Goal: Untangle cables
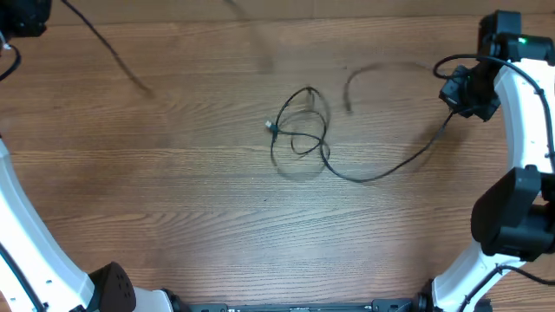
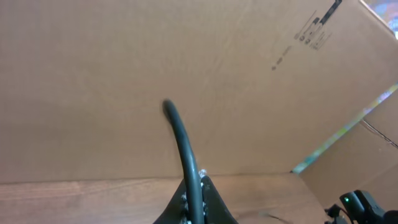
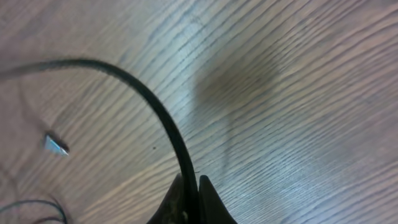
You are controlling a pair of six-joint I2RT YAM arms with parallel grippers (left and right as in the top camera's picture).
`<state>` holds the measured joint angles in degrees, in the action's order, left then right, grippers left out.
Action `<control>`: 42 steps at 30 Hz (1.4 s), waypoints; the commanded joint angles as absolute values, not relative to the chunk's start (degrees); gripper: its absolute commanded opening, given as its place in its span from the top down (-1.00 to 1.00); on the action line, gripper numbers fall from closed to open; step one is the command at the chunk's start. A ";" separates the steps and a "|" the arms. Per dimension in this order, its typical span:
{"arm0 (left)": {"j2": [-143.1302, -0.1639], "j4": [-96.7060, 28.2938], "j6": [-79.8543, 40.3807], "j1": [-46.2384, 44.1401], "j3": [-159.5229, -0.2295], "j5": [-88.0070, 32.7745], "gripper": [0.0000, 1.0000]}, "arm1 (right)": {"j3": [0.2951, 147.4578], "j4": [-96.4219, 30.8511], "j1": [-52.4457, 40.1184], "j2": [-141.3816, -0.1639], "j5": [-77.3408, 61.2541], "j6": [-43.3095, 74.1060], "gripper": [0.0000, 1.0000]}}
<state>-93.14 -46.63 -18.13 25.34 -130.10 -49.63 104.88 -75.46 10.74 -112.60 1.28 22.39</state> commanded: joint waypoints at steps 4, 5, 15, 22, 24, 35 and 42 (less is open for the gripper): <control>-91.70 -46.22 -19.29 26.02 -130.78 -50.94 0.92 | 106.08 -75.37 8.73 -113.19 -5.69 15.92 0.92; -91.70 -46.24 -19.29 26.24 -130.78 -50.92 0.91 | 106.08 -75.31 8.25 -113.19 -5.72 15.97 0.92; -91.79 -61.80 -21.47 29.19 -130.61 -21.54 0.91 | 106.10 -74.94 4.05 -113.16 -9.10 11.44 -1.00; -93.06 -66.70 -25.39 29.23 -130.52 0.10 0.92 | 106.21 -75.18 2.20 -112.68 -9.13 10.37 -1.00; -93.38 -66.59 -25.78 29.23 -130.52 4.95 0.92 | 106.21 -75.75 1.85 -111.96 -9.13 10.37 -1.00; -104.77 -66.17 -25.82 29.32 -130.50 21.04 0.92 | 106.21 -77.87 -1.45 -109.01 -9.15 10.39 -1.00; -118.80 -68.55 -25.76 29.34 -130.50 23.35 0.90 | 106.21 -78.28 -3.44 -108.97 -9.19 10.41 -1.00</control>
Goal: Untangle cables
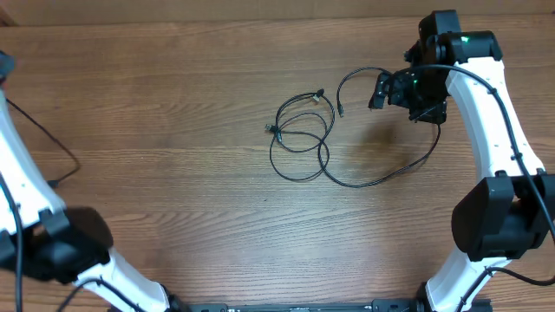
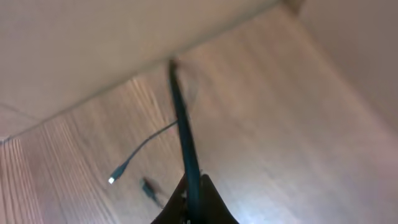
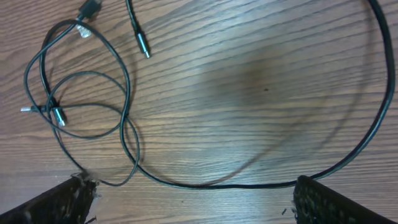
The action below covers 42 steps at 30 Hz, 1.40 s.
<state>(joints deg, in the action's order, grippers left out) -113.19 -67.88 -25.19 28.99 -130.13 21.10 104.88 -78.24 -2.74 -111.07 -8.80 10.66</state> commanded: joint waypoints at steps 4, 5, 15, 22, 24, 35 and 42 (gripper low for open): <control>-125.19 -68.53 -25.74 29.41 -130.50 19.75 -0.28 | 106.21 -78.65 -4.08 -108.97 -9.15 10.39 -1.00; -125.91 -68.51 -25.76 29.41 -130.50 19.29 -0.39 | 106.21 -78.61 -4.12 -108.97 -9.17 10.39 -1.00; -117.84 -67.53 -25.71 29.17 -134.98 8.86 -1.00 | 106.21 -78.54 -4.12 -108.97 -9.15 10.39 -1.00; -109.69 -72.84 -18.59 21.43 -135.00 -8.32 -0.83 | 106.21 -77.01 -2.24 -108.97 -9.76 15.44 -1.00; -110.78 -75.94 -15.31 10.66 -133.36 -11.03 -0.82 | 106.21 -76.09 0.10 -108.97 -13.52 15.05 -1.00; -126.06 -74.94 0.30 -16.05 -133.08 -14.13 -0.79 | 106.19 -76.69 1.26 -108.99 -13.56 13.32 -1.00; -136.49 -73.58 4.05 -21.52 -133.08 -16.14 -0.34 | 106.17 -77.30 1.26 -108.99 -13.61 13.02 -1.00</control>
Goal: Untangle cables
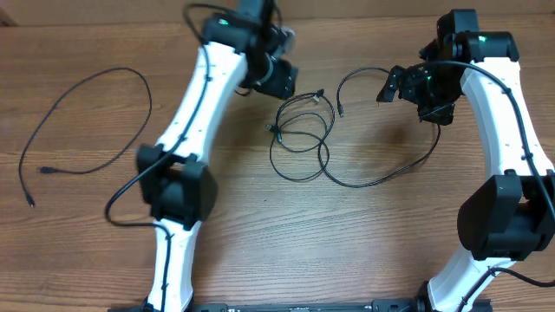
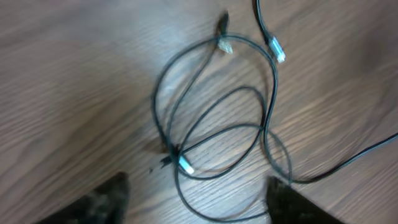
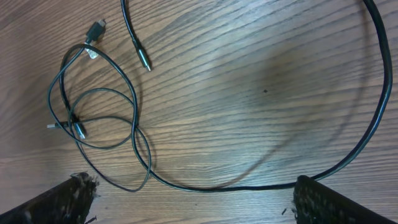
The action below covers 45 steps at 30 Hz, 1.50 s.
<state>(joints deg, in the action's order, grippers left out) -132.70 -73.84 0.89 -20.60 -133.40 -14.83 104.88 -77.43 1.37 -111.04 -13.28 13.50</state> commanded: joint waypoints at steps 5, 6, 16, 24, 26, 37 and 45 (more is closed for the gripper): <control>-143.13 -71.83 -2.76 -22.63 -133.05 -14.87 -0.27 | 106.15 -77.95 1.26 -108.99 -13.58 12.99 -1.00; -144.16 -71.29 -4.97 -22.63 -133.08 -13.37 -0.26 | 106.15 -78.17 1.26 -109.01 -13.58 12.99 -1.00; -147.50 -69.60 -6.07 -23.27 -133.05 -12.10 0.91 | 106.15 -78.74 1.26 -109.36 -13.61 11.66 -1.00; -141.32 -75.24 -5.82 -21.74 -140.86 -13.15 0.92 | 106.15 -78.00 1.26 -109.38 -13.61 11.66 -1.00; -136.84 -76.53 -5.82 -21.17 -144.59 -13.06 0.91 | 106.15 -77.91 1.26 -109.40 -13.61 11.68 -1.00; -113.36 -74.41 -7.75 -20.99 -147.85 -12.95 0.92 | 106.15 -76.84 0.69 -109.43 -15.40 11.70 -1.00; -103.61 -63.77 -9.58 -20.73 -147.85 -12.88 0.92 | 106.15 -76.84 -1.34 -109.43 -18.55 9.80 -1.00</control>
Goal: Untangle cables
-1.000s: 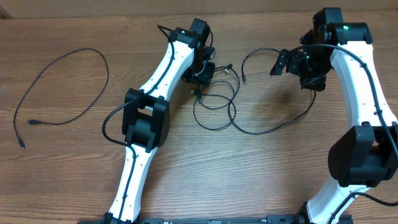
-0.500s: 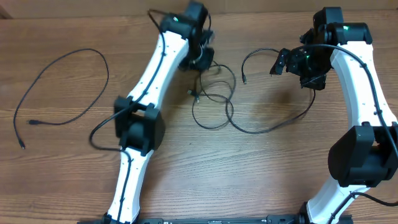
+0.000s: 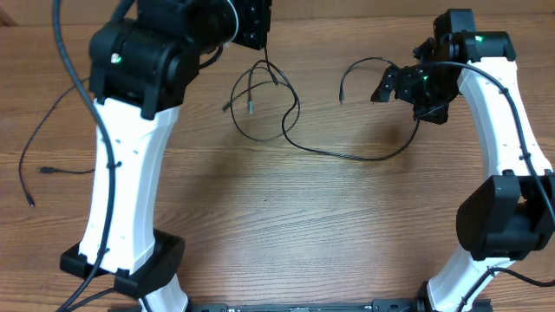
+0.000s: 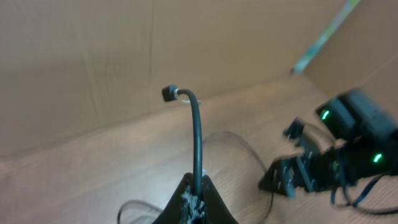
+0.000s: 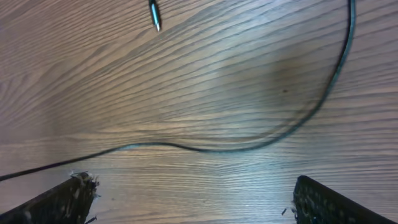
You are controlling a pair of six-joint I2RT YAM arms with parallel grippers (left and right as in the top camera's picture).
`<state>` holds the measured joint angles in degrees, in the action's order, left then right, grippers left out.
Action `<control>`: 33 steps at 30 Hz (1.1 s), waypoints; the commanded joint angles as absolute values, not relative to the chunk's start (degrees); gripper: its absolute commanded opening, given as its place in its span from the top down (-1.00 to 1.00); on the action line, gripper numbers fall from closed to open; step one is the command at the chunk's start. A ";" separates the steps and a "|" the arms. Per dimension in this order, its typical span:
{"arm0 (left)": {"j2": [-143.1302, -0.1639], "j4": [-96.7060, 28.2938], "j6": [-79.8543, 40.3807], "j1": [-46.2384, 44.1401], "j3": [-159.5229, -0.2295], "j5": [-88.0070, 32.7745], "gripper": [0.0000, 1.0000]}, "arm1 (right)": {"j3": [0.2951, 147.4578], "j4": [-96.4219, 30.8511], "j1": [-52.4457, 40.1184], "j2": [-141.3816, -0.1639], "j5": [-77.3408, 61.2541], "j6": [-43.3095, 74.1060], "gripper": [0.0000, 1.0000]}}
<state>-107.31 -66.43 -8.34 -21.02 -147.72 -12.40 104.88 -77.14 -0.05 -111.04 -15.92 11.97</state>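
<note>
My left gripper (image 4: pixel 198 182) is shut on a thin black cable (image 4: pixel 196 134) whose plug end (image 4: pixel 169 93) sticks up past the fingers. In the overhead view the left gripper (image 3: pixel 260 30) is raised high, and the cable's loops (image 3: pixel 260 104) hang beneath it. A longer black cable (image 3: pixel 373 156) trails on the wood from those loops to the right. My right gripper (image 3: pixel 403 87) is open above that cable's far bend, holding nothing. Between the right gripper's (image 5: pixel 193 199) spread fingers, the cable (image 5: pixel 249 147) and a plug tip (image 5: pixel 154 15) lie on the wood.
A separate black cable (image 3: pixel 52 130) lies in a loose curve at the table's left side. The left arm (image 3: pixel 130 173) rises tall over the left-centre. A cardboard wall (image 4: pixel 74 62) stands behind the wooden table (image 3: pixel 277 243).
The left gripper, then open low over the tangle, is now shut on one cable and raised. The loops have shifted left and the long cable has stretched out. The right gripper stays open.
Both grippers were first shut on cables, left at the far left, right at the far right. Then the right stood open, its cable on the table. Later a cable lay at the left edge and the left gripper hovered open over the tangle. Now it holds one strand up.
</note>
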 commanded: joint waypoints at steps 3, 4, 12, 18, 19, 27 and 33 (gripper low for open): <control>-101.41 -62.28 -13.21 -19.68 -147.85 -9.72 0.91 | 106.15 -76.79 -2.66 -109.43 -27.94 0.69 -1.00; -101.08 -62.33 -13.76 -19.27 -147.85 -9.45 0.92 | 106.15 -76.79 -3.14 -109.43 -30.81 -2.07 -1.00; -100.97 -66.17 -15.88 -17.21 -147.85 -10.50 0.91 | 106.15 -73.54 -10.37 -109.43 -51.55 -16.51 -0.98; -100.99 -66.28 -16.16 -17.21 -147.81 -10.55 0.91 | 106.15 -67.00 -17.12 -110.34 -42.78 -3.90 -0.79; -100.99 -66.28 -16.71 -17.21 -147.81 -10.52 0.91 | 106.13 -65.80 -18.02 -110.87 -40.69 -0.97 -0.75; -100.99 -66.46 -16.95 -17.19 -147.81 -10.46 0.92 | 106.08 -59.20 -22.17 -114.78 -14.52 28.16 -0.58; -100.97 -66.43 -17.65 -14.94 -147.81 -10.35 0.92 | 104.79 -60.10 -22.11 -117.05 -6.74 32.23 -0.52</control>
<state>-101.30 -66.52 -16.43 -16.75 -147.68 -10.85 104.90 -60.03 -22.17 -115.83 -14.24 27.53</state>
